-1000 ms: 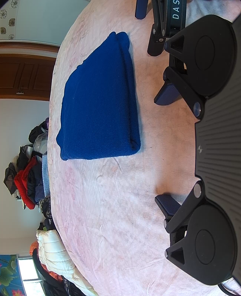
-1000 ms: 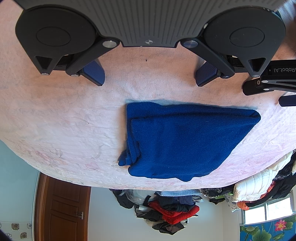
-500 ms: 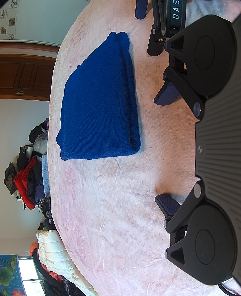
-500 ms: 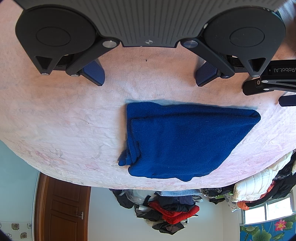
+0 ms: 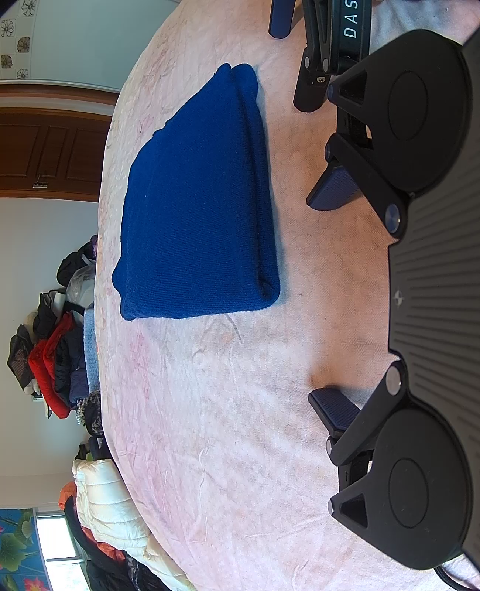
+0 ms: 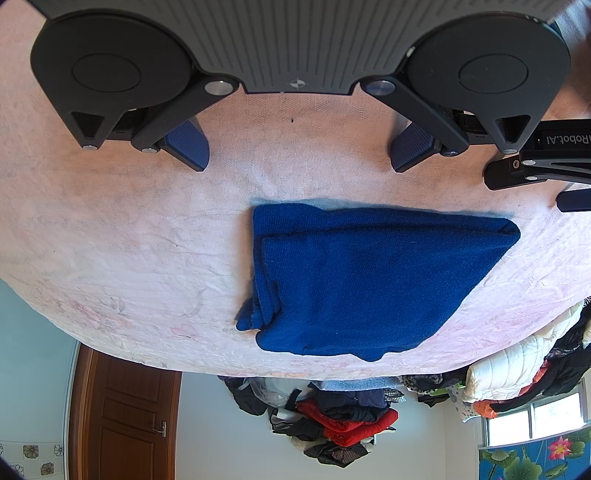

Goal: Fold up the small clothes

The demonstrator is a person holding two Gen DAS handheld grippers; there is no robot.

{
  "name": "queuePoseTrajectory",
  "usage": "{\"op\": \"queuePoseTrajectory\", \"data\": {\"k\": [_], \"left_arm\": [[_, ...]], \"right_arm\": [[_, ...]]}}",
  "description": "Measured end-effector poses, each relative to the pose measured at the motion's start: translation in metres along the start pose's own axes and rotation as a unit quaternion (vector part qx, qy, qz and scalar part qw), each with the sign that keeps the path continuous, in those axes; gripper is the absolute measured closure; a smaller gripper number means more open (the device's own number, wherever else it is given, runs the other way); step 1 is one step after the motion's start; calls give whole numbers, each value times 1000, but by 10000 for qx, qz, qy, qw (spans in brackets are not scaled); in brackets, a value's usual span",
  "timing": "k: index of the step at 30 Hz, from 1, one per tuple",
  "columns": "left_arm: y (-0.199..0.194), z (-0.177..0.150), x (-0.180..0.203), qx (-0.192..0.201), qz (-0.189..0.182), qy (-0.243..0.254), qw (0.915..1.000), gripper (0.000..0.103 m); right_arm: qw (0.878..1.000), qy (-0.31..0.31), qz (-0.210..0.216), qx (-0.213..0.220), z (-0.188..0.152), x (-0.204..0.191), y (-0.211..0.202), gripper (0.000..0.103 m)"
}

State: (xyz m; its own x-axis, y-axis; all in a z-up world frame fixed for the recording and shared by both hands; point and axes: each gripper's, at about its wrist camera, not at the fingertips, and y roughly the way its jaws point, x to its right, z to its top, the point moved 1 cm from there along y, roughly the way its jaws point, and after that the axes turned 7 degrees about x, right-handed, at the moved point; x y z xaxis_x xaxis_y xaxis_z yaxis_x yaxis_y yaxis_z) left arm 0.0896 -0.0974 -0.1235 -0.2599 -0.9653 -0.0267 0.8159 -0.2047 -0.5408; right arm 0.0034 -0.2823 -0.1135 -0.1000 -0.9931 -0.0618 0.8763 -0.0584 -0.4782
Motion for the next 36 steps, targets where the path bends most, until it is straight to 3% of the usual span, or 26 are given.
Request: {"op": "queuePoseTrajectory", "data": {"k": [36], "left_arm": [[2,5,0,-120,137,-157,9997,0]], "right_arm": [[10000,2,-1,2,0,0,0,1]]}}
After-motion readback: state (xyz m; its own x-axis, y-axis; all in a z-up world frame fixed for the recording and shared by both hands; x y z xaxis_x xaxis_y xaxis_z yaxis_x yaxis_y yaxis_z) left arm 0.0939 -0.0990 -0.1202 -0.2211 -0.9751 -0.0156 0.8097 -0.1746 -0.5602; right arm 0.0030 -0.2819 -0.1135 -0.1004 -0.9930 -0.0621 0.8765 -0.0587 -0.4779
